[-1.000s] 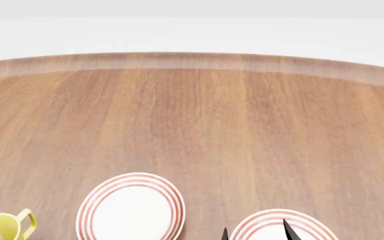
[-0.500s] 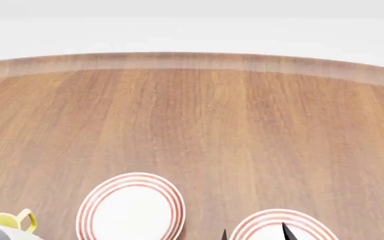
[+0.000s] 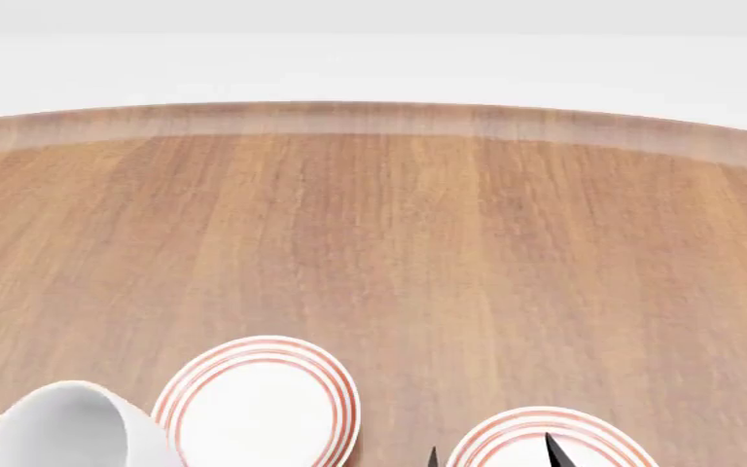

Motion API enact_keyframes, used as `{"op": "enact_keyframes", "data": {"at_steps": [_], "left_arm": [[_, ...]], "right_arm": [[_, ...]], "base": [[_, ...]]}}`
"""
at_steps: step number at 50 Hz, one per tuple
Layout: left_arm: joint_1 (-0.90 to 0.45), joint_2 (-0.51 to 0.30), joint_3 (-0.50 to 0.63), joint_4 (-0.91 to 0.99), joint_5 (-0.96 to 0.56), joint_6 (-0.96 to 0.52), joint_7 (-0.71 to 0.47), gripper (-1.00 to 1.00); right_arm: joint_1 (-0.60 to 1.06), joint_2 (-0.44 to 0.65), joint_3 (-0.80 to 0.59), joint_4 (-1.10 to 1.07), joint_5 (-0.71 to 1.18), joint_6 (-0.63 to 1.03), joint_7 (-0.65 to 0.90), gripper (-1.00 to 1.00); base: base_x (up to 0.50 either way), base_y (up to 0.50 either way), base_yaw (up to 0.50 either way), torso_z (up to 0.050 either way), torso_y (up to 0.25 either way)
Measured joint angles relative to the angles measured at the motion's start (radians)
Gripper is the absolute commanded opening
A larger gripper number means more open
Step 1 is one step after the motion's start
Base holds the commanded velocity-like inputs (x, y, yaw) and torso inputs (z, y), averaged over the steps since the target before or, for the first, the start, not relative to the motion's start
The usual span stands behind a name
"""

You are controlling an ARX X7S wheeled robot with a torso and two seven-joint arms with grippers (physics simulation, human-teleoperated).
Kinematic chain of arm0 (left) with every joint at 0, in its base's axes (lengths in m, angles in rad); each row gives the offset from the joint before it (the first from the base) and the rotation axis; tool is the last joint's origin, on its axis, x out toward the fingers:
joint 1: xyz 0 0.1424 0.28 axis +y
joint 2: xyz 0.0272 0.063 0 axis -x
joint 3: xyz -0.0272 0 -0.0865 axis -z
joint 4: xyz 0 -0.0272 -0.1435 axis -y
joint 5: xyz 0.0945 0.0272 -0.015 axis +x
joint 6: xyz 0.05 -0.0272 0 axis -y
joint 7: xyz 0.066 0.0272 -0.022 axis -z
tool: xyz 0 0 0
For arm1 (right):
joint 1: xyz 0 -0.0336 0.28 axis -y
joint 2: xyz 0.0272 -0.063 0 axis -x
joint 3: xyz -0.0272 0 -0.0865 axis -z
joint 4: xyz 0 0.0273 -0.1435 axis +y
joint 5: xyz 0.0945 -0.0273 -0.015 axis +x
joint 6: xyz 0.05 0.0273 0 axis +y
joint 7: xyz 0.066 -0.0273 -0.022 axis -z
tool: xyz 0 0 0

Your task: Put the white mug on the left plate.

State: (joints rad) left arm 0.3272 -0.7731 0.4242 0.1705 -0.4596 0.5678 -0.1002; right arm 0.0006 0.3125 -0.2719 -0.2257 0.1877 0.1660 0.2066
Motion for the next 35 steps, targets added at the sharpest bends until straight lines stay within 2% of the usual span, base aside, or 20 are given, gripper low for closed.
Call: {"op": "enact_keyframes", "data": {"at_steps": [13,35], "left_arm": [[-0.149,0.049,0.035,-0.061,-0.032,-0.123,0.031,-1.0],[-0.323,0.116,0.079,-0.179,-0.06,-0.236,0.097,-1.0]], "right_arm": [[-0.001,0.002,-0.002,0.004,0.007,-0.004,0.002,1.0],[-0.001,0.006,-0.006,0.009,0.014,-0.012,0.006,1.0]], "base": [[0.0,0.0,0.0,0.0,0.0],[0.0,0.0,0.0,0.0,0.0]]}}
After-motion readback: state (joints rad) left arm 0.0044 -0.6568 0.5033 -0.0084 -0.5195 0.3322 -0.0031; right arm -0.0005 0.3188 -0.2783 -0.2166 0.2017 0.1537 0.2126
